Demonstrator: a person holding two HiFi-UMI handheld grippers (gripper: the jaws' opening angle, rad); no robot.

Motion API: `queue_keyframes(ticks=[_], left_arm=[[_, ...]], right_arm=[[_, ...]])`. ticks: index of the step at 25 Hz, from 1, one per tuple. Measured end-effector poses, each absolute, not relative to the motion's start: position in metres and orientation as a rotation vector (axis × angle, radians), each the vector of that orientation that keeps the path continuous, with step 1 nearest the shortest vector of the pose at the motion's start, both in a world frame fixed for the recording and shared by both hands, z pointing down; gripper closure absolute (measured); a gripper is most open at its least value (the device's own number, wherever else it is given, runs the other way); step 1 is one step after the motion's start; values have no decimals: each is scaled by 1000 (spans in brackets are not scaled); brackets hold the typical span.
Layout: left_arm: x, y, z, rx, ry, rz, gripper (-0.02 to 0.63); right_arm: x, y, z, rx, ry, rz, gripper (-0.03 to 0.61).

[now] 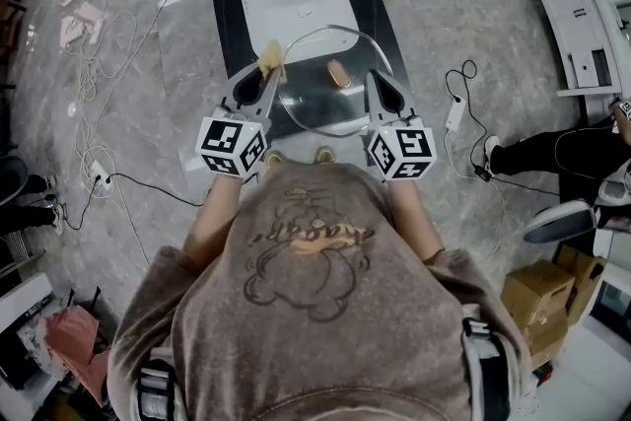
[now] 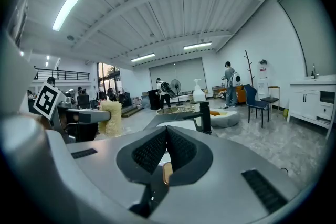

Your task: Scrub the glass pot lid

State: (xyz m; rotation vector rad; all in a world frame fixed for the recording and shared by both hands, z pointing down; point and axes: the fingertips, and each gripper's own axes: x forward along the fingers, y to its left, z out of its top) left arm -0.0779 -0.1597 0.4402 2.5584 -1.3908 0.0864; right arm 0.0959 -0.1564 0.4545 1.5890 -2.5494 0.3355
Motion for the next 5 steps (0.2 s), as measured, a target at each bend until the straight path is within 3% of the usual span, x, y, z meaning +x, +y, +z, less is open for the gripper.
queue_keyframes(ticks=[5], left_arm=[[-80,-156,441,2551,-1395,89,540]], right_arm=[[94,-151,457,1582,-2544,337,577]])
